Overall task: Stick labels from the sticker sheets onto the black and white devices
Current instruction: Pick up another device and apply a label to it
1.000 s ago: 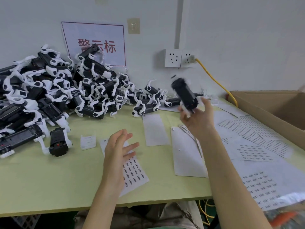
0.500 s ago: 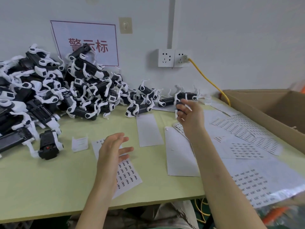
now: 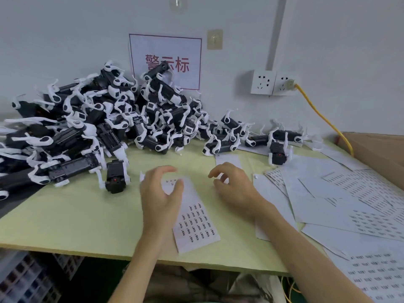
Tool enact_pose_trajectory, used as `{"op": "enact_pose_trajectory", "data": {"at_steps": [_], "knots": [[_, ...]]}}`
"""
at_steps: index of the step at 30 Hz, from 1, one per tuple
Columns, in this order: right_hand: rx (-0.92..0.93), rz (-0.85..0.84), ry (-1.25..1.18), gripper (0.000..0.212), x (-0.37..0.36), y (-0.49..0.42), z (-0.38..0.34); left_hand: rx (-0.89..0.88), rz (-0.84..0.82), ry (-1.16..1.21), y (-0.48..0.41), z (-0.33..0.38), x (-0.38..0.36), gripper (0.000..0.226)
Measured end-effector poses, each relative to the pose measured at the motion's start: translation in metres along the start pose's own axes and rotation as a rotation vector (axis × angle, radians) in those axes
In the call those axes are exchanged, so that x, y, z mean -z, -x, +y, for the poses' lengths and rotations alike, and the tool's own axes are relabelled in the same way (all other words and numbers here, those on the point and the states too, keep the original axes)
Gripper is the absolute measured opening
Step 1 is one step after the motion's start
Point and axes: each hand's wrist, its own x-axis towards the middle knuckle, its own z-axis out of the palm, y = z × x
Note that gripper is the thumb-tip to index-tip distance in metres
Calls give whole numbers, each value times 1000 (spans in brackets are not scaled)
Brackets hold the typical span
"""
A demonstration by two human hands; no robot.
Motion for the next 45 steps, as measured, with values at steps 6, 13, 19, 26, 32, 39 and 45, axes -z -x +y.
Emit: {"op": "enact_pose_trajectory", "data": {"at_steps": [6,13,19,26,32,39,45], "knots": [[27,49,-31,38,0,0,-1,57,223,-460,-53,-34,58,66],[38,66,-18,37,0,-1,-3,101,63,-357,-71,-69,87,10],[98,170,-31,28,14,-1,-18,376,164,586,-50,-36,88,15],[60,98,-312,13,30,6,-70,415,-158,1267,-12,24,23,4],[-111,182,-1018,70,2,43,-78,315,-375,1180,20,30,-14,19],[-151,306,-1110,50,-9,54,-77,390,-280,1138,28,18,-12,9],[-219,426,-1027,38,-13,60,-76,392,-378,1029,38,16,-13,14]]}}
